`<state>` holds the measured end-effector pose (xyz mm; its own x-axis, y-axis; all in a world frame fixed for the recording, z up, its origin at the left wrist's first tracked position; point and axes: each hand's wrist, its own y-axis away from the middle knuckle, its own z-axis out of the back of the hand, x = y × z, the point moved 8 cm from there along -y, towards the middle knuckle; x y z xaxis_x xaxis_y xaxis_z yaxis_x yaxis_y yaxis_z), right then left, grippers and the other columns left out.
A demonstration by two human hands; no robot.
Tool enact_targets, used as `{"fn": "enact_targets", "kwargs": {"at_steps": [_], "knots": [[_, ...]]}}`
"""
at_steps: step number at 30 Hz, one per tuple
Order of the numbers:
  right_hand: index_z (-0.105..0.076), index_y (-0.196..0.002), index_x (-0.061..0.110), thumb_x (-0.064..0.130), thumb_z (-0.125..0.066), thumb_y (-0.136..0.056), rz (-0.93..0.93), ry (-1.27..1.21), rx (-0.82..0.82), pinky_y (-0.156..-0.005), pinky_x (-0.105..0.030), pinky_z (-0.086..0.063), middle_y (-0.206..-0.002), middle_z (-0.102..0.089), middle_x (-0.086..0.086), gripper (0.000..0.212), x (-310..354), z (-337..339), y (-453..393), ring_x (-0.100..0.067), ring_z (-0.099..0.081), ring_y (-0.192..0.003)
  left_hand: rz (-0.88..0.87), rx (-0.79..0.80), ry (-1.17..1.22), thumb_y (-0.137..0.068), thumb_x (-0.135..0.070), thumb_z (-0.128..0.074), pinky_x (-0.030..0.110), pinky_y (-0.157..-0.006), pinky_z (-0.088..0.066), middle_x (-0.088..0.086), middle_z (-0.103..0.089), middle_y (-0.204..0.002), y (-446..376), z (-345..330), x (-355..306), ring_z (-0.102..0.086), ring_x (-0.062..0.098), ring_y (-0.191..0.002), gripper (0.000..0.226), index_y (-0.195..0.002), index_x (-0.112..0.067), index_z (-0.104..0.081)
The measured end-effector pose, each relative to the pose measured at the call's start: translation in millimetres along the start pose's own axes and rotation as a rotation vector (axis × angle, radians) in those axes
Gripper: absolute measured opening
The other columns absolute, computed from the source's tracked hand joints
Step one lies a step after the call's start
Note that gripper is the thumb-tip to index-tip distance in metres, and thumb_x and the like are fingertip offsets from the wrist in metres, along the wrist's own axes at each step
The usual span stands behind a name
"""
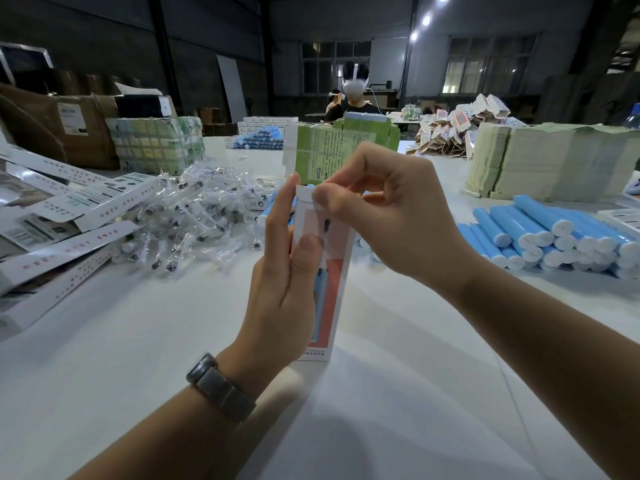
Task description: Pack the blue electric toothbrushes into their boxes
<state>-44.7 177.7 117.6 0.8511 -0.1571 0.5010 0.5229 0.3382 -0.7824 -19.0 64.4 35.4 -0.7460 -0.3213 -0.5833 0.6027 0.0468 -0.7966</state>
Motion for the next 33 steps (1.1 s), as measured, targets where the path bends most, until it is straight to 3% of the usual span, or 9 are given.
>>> {"fn": "enact_targets", "kwargs": {"at_steps": [3,6,9,15,18,23,26,30,33], "knots": [[-0.061,-0.077,0.024,0.021,-0.07,-0.089,-0.006,-0.005,-0.003,-0.061,-0.036,-0.056,-0.073,-0.064,0.012,0.015,0,-2,0,-0.019,-0.064,-0.073,0.011,-0.01,0.021,-0.103,-0.047,-0.032,0.029,-0.084,-0.058,-0.033,-0.056,-0.131,-1,2,1,-0.066,0.007,-0.109,0.047,-0.141,-0.07,-0.018],[-0.061,-0.078,0.02,0.02,-0.069,-0.089,-0.008,-0.028,0.032,-0.065,-0.046,-0.055,-0.076,-0.063,0.005,0.014,-1,-4,-1,-0.028,-0.063,-0.076,0.014,-0.01,0.037,-0.103,-0.045,-0.034,0.047,-0.085,-0.06,-0.033,-0.055,-0.132,0,4,1,-0.067,0.011,-0.107,0.047,-0.141,-0.07,-0.02],[-0.06,-0.074,0.018,0.014,-0.067,-0.087,-0.014,-0.106,0.071,-0.068,-0.043,-0.051,-0.077,-0.058,0.002,0.015,-3,-4,-3,-0.026,-0.058,-0.074,0.026,-0.005,0.056,-0.104,-0.042,-0.034,0.06,-0.078,-0.058,-0.033,-0.057,-0.127,-1,5,1,-0.068,0.017,-0.1,0.047,-0.141,-0.068,-0.023],[-0.06,-0.073,0.017,0.009,-0.064,-0.089,0.008,-0.169,0.163,-0.073,-0.021,-0.045,-0.085,-0.059,-0.003,0.018,-3,-5,-4,-0.009,-0.055,-0.078,0.065,-0.008,0.091,-0.101,-0.044,-0.036,0.063,-0.072,-0.057,-0.021,-0.063,-0.11,0,5,2,-0.068,0.033,-0.089,0.043,-0.135,-0.071,-0.029],[-0.06,-0.074,0.019,0.008,-0.063,-0.091,0.029,-0.174,0.157,-0.074,-0.022,-0.046,-0.086,-0.058,-0.003,0.02,-5,-6,-3,-0.009,-0.055,-0.079,0.084,-0.017,0.12,-0.102,-0.043,-0.038,0.063,-0.069,-0.056,-0.004,-0.062,-0.103,-1,6,1,-0.064,0.04,-0.083,0.04,-0.13,-0.07,-0.034],[-0.068,-0.087,0.015,0.006,-0.069,-0.087,0.046,-0.192,0.102,-0.075,-0.028,-0.05,-0.092,-0.06,-0.005,0.009,-9,-7,5,-0.015,-0.059,-0.086,0.096,-0.016,0.222,-0.104,-0.027,-0.035,0.065,-0.07,-0.054,-0.013,-0.064,-0.106,-3,4,-1,-0.062,0.042,-0.084,0.041,-0.122,-0.063,-0.042],[-0.069,-0.09,0.013,0.005,-0.072,-0.085,0.055,-0.168,0.075,-0.074,-0.025,-0.048,-0.094,-0.061,-0.007,0.01,-9,-5,7,-0.016,-0.061,-0.089,0.091,-0.012,0.256,-0.105,-0.027,-0.037,0.068,-0.068,-0.051,-0.006,-0.064,-0.107,-4,4,-1,-0.058,0.048,-0.084,0.037,-0.12,-0.06,-0.045],[-0.07,-0.09,0.011,0.005,-0.073,-0.085,0.037,-0.138,0.039,-0.073,-0.023,-0.047,-0.093,-0.062,-0.004,0.008,-11,-4,6,-0.013,-0.061,-0.088,0.097,-0.024,0.215,-0.103,-0.031,-0.038,0.065,-0.071,-0.055,-0.01,-0.064,-0.104,-3,5,0,-0.063,0.042,-0.084,0.039,-0.12,-0.065,-0.042],[-0.07,-0.089,0.009,0.009,-0.074,-0.086,0.016,-0.047,-0.057,-0.07,-0.032,-0.051,-0.093,-0.062,-0.003,0.005,-17,-4,9,-0.02,-0.06,-0.086,0.086,-0.046,0.191,-0.102,-0.033,-0.041,0.055,-0.073,-0.06,-0.008,-0.064,-0.105,-5,7,3,-0.068,0.029,-0.085,0.035,-0.119,-0.064,-0.042]]}}
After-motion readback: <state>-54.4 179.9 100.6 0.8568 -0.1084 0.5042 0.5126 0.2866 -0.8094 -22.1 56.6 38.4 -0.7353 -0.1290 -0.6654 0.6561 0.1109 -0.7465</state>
